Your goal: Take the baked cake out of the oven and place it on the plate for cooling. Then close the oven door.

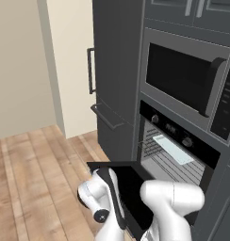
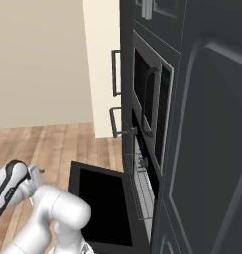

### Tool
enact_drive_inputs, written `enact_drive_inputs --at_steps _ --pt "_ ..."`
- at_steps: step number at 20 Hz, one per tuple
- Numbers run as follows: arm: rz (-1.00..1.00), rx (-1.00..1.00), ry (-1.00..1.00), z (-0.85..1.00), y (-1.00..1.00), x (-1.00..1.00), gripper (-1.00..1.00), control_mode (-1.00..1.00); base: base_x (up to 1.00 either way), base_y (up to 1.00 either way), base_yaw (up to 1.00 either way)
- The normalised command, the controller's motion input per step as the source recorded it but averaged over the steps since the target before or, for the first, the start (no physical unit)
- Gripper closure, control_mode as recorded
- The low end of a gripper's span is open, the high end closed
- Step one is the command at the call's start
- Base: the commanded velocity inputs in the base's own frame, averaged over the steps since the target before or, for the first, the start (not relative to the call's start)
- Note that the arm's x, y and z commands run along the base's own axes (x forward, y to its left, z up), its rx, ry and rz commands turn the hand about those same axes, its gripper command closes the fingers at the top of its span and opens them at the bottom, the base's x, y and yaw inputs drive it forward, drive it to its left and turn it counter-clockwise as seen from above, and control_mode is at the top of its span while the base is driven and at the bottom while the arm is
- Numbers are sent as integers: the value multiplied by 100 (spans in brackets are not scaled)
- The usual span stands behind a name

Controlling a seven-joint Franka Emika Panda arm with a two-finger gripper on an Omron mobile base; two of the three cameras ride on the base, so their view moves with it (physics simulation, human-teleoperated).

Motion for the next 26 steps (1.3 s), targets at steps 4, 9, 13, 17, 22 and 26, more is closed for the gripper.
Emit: enact_drive_inputs --at_steps 4,9,13,17,22,26 --pt "-13 -32 21 -71 100 -54 -100 -100 0 0 0" --pt "-13 -33 20 -75 100 -29 -100 -100 0 0 0" --pt "-16 -34 21 -88 100 -2 -100 -100 0 0 0" --pt "-18 -34 17 -86 100 0 -100 -100 0 0 0" --pt "-22 -33 12 -79 100 10 -100 -100 0 0 0" --pt "-27 -32 4 -83 100 9 -100 -100 0 0 0"
